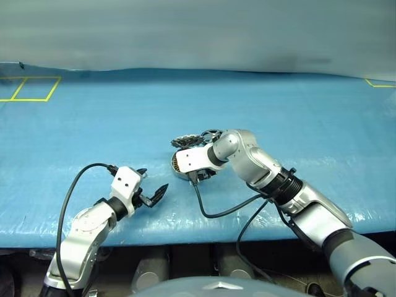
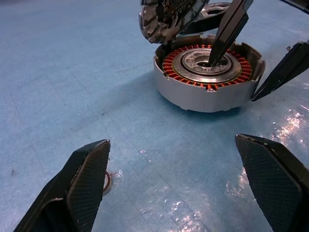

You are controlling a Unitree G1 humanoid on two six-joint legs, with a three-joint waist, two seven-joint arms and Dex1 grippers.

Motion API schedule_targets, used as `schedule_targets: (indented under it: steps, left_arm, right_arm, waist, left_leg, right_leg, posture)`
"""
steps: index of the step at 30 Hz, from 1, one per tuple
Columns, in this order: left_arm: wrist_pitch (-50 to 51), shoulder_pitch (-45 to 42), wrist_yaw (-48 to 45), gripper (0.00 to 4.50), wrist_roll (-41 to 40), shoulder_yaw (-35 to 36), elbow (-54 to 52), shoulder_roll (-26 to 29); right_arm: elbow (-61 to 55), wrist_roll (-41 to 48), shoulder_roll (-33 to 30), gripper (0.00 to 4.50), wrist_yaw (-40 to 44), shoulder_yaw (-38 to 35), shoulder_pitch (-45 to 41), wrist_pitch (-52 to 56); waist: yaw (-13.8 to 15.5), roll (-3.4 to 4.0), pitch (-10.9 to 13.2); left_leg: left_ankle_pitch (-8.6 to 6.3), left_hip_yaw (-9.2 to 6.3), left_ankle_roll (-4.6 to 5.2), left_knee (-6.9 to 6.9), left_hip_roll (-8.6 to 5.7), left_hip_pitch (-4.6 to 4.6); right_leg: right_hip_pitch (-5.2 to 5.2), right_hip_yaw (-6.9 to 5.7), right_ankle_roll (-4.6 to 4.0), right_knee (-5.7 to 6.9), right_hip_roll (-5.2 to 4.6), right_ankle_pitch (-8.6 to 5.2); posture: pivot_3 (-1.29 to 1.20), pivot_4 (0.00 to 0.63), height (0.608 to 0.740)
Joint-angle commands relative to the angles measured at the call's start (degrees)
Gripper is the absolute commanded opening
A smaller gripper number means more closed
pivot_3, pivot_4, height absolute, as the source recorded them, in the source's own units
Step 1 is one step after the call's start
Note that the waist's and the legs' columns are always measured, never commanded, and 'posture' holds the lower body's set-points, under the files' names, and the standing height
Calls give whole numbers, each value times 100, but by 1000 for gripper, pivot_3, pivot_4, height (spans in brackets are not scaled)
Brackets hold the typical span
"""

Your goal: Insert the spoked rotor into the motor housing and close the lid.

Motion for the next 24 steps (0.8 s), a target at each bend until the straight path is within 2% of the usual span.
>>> schedule_targets:
  steps: [1,14,16,17,24]
  left_arm:
    - [0,-57,-28,4500,-36,-7,-9,-6]
    - [-28,-150,-78,4500,-26,-58,123,-44]
    - [-35,-168,-70,4500,-26,-64,139,-59]
    - [-38,-185,-66,4500,-27,-69,147,-69]
    - [-76,-277,-80,4500,-19,-110,223,-91]
  right_arm:
    - [-178,47,-122,2105,234,111,153,213]
    - [-625,215,-157,2105,307,166,333,584]
    - [-712,242,-178,2820,334,169,343,606]
    - [-748,248,-182,3035,321,160,342,604]
    - [-1015,302,-240,3035,287,42,271,697]
  waist:
    - [0,0,0]
    - [-4,-1,0]
    - [-5,-1,0]
    - [-5,-1,0]
    - [-5,-1,0]
  left_leg:
    - [0,0,0,0,0,0]
    - [0,0,0,-1,0,0]
    - [0,0,0,-1,0,0]
    - [0,0,0,-2,1,0]
    - [0,0,-1,-2,1,-1]
  right_leg:
    - [0,0,0,0,0,0]
    - [0,0,0,0,0,0]
    - [-1,0,0,0,0,0]
    - [-1,0,0,-1,0,0]
    - [-3,-1,0,-1,0,0]
  posture:
    - [0,150,740]
    - [0,150,740]
    - [0,150,740]
    - [0,150,740]
    - [0,150,740]
